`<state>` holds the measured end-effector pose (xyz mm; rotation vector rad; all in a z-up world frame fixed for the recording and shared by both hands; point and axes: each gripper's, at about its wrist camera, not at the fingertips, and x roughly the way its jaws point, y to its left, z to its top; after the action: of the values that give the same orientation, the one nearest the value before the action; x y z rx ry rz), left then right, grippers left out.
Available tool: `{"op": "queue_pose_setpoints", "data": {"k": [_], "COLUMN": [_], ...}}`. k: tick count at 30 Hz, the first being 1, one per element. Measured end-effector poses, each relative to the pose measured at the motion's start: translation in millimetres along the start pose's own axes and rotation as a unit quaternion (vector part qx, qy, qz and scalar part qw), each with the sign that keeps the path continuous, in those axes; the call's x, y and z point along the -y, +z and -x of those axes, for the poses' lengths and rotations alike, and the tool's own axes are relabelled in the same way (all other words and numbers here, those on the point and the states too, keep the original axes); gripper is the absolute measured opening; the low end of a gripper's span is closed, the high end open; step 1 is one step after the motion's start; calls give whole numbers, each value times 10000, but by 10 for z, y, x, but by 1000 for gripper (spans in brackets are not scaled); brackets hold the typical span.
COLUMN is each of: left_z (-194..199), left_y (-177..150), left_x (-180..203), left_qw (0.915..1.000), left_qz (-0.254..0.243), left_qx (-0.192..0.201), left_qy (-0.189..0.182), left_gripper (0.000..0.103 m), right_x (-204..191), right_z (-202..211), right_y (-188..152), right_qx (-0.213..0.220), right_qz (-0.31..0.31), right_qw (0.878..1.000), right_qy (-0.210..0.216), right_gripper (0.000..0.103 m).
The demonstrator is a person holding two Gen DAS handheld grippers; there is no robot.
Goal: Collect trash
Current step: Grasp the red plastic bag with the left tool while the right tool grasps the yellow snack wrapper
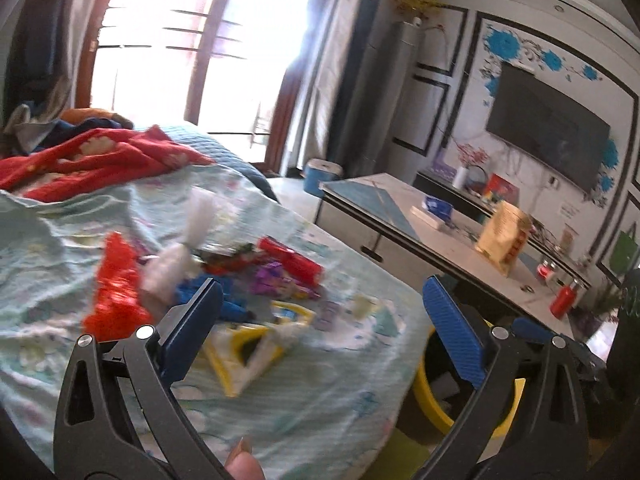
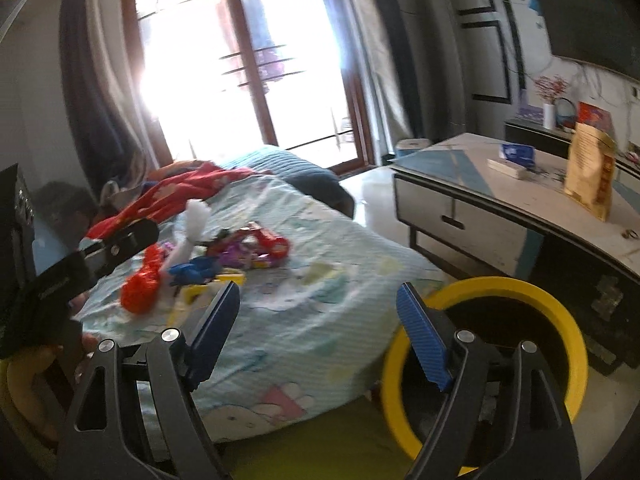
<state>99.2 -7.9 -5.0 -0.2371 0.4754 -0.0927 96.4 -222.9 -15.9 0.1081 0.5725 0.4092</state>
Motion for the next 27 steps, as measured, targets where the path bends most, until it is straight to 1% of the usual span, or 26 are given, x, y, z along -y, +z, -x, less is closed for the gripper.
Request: {"op": "queue_pose_setpoints", "data": {"k": [8, 11, 15, 21, 27], "left_z": [140, 187, 227, 205, 125], "left_y": [76, 102, 118, 48, -75], "left_x": [-420, -597, -820, -1149, -1461], "left_qw": [9986, 9973, 9951, 9910, 9864], "left_qz": [215, 369, 535, 806, 1135], "left_qx": [172, 214, 225, 40, -207], "left_qy": [446, 603, 804, 1064, 1168], "left_gripper": [92, 92, 92, 92, 92], "right_x": [-393, -538, -695, -845, -905], "right_z": [-224, -313, -473, -829, -1252], "right_y": [40, 49, 49, 99, 47], "right_qx": [-183, -254, -446, -720, -1094], "right_qz": [292, 471, 624, 541, 420], "right_qw": [9987, 9974, 9949, 9929, 9909], "right_qy": [388, 493, 654, 774, 663], "right_gripper": [78, 78, 78, 78, 78]}}
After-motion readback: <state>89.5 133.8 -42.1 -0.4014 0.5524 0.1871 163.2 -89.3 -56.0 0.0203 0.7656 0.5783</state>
